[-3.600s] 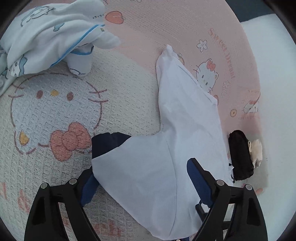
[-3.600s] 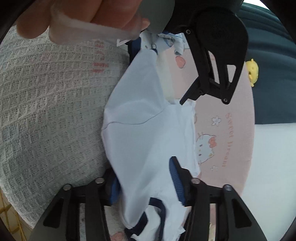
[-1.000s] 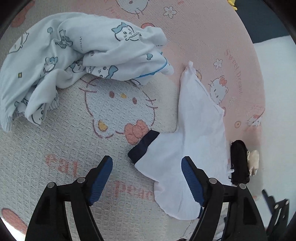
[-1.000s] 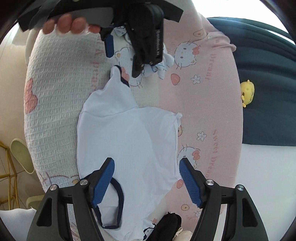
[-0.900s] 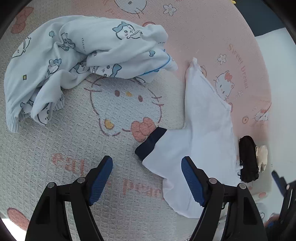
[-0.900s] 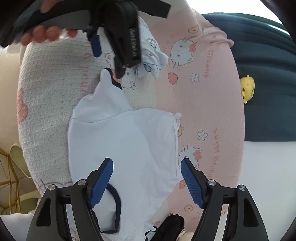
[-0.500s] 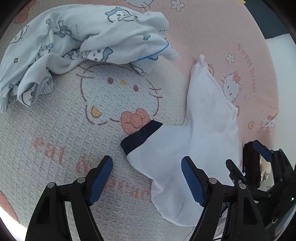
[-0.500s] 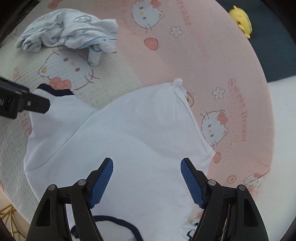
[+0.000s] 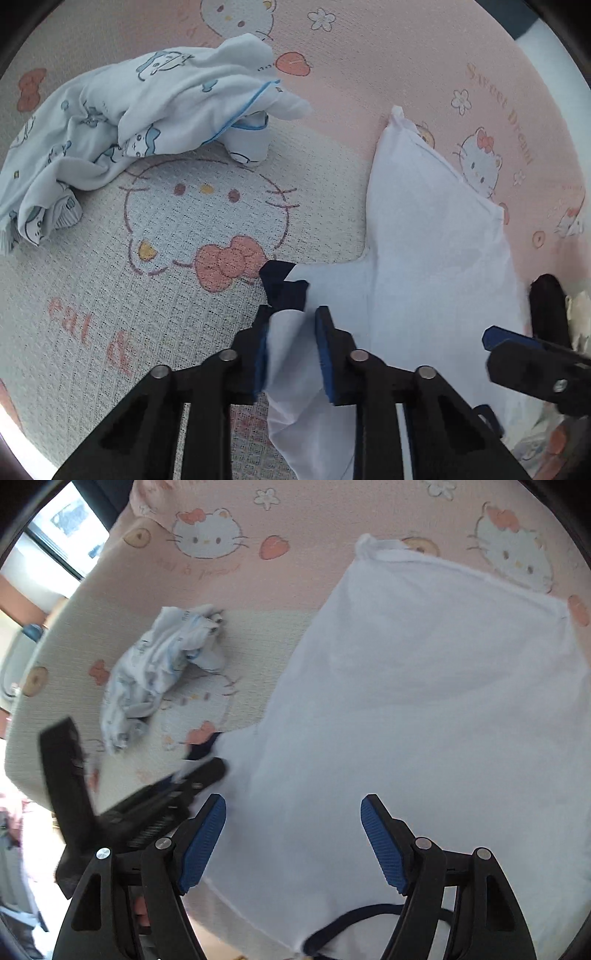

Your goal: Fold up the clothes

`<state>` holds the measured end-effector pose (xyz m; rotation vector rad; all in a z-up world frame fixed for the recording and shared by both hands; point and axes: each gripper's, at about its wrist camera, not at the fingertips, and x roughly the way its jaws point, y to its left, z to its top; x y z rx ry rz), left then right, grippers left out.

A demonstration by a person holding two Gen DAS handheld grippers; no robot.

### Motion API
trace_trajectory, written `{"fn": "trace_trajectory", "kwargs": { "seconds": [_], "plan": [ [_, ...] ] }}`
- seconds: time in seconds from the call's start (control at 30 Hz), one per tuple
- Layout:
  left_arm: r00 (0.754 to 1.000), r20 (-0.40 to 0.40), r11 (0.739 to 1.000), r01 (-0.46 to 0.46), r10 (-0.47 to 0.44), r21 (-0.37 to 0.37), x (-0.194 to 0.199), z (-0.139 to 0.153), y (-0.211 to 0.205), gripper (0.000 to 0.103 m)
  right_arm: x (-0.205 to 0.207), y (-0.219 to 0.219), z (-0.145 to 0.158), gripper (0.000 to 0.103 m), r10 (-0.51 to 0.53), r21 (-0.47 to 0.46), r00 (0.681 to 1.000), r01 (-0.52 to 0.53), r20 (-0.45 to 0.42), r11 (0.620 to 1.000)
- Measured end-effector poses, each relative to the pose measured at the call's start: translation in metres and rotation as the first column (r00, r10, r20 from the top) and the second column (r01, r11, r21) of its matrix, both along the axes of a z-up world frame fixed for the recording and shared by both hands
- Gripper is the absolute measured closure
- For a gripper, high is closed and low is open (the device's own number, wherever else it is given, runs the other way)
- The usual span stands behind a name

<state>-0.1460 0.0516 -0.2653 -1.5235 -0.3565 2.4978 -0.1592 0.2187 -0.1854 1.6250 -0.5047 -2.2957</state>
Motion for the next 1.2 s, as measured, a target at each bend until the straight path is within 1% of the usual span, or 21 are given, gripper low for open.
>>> {"fn": "trace_trajectory", "kwargs": {
  "seconds": [0.03, 0.1, 0.13, 0.2, 0.27, 0.33, 0.37, 0.43, 0.53, 0.57, 0.67, 0.8, 0.9, 0.97, 1.0, 1.03, 1.07, 1.13, 1.17, 1.2],
  "plan": [
    [1.000, -0.012, 1.000, -0.003, 0.003, -0.002, 0.002, 0.001, 0.001, 0.086, 0.000, 0.000, 0.000, 0.028, -0.002, -0.048, 1.000, 0.002, 0.003, 0.999],
    [1.000, -0.029, 1.000, 0.002, -0.002, 0.001, 0.005, 0.005, 0.002, 0.090, 0.000, 0.001, -0.001, 0.028, -0.016, -0.130, 1.000, 0.018, 0.015, 0.991],
    [0.999, -0.036, 1.000, 0.010, -0.010, 0.005, 0.006, 0.008, 0.003, 0.090, -0.001, 0.004, -0.005, 0.028, -0.029, -0.176, 0.999, 0.035, 0.040, 0.984],
    [0.998, -0.049, 1.000, 0.026, -0.026, 0.012, 0.009, 0.013, 0.004, 0.091, -0.005, 0.011, -0.020, 0.028, -0.058, -0.281, 0.992, 0.088, 0.114, 0.956],
    [0.997, -0.057, 0.998, 0.062, -0.061, 0.004, 0.010, 0.017, 0.010, 0.091, -0.009, 0.019, -0.034, 0.028, -0.077, -0.377, 0.979, 0.145, 0.188, 0.915],
    [0.994, -0.066, 0.996, 0.088, -0.086, 0.028, 0.011, 0.021, 0.017, 0.091, -0.008, 0.023, -0.040, 0.028, -0.089, -0.441, 0.970, 0.183, 0.226, 0.879],
    [0.993, -0.073, 0.994, 0.099, -0.096, 0.047, 0.012, 0.023, 0.020, 0.091, -0.009, 0.025, -0.042, 0.028, -0.091, -0.456, 0.967, 0.194, 0.239, 0.868],
    [0.989, -0.089, 0.989, 0.122, -0.114, 0.088, 0.015, 0.028, 0.027, 0.091, -0.007, 0.024, -0.039, 0.028, -0.089, -0.435, 0.968, 0.187, 0.236, 0.881],
    [0.983, -0.104, 0.977, 0.165, -0.152, 0.137, 0.023, 0.036, 0.036, 0.091, -0.003, 0.022, -0.029, 0.028, -0.078, -0.357, 0.977, 0.147, 0.200, 0.923],
    [0.980, -0.102, 0.972, 0.184, -0.170, 0.149, 0.025, 0.037, 0.041, 0.091, -0.003, 0.022, -0.028, 0.028, -0.078, -0.344, 0.978, 0.142, 0.193, 0.928],
    [0.974, -0.089, 0.963, 0.222, -0.210, 0.151, 0.026, 0.035, 0.053, 0.091, -0.001, 0.023, -0.026, 0.028, -0.081, -0.331, 0.980, 0.139, 0.184, 0.933],
    [0.970, -0.065, 0.963, 0.243, -0.236, 0.120, 0.028, 0.029, 0.061, 0.091, -0.003, 0.026, -0.031, 0.028, -0.102, -0.305, 0.981, 0.150, 0.166, 0.941],
    [0.970, -0.053, 0.965, 0.240, -0.235, 0.103, 0.026, 0.024, 0.061, 0.091, -0.012, 0.018, -0.030, 0.031, -0.070, -0.283, 0.992, 0.098, 0.108, 0.954],
    [0.974, -0.040, 0.967, 0.227, -0.224, 0.114, 0.023, 0.022, 0.058, 0.091, -0.019, 0.007, -0.030, 0.034, -0.041, -0.191, 0.995, 0.058, 0.089, 0.980],
    [0.975, -0.034, 0.968, 0.220, -0.217, 0.123, 0.022, 0.021, 0.056, 0.091, -0.022, 0.001, -0.031, 0.041, -0.018, -0.137, 0.996, 0.030, 0.086, 0.990],
    [0.977, -0.030, 0.967, 0.215, -0.213, 0.134, 0.021, 0.020, 0.054, 0.091, -0.023, -0.005, -0.031, 0.052, 0.008, -0.083, 0.996, -0.001, 0.084, 0.997],
    [0.978, -0.025, 0.967, 0.210, -0.209, 0.145, 0.020, 0.019, 0.053, 0.091, -0.025, -0.009, -0.032, 0.057, 0.028, -0.055, 0.996, -0.024, 0.081, 0.998],
    [0.981, -0.014, 0.970, 0.195, -0.195, 0.145, 0.019, 0.016, 0.051, 0.091, -0.027, -0.015, -0.036, 0.078, 0.062, -0.022, 0.995, -0.061, 0.074, 0.998],
    [0.982, -0.008, 0.971, 0.185, -0.186, 0.149, 0.018, 0.016, 0.049, 0.091, -0.028, -0.017, -0.038, 0.082, 0.071, -0.010, 0.995, -0.070, 0.075, 0.997],
    [0.984, -0.002, 0.972, 0.176, -0.178, 0.153, 0.018, 0.016, 0.048, 0.091, -0.029, -0.018, -0.041, 0.088, 0.073, 0.004, 0.994, -0.073, 0.077, 0.997]
  ]
}}
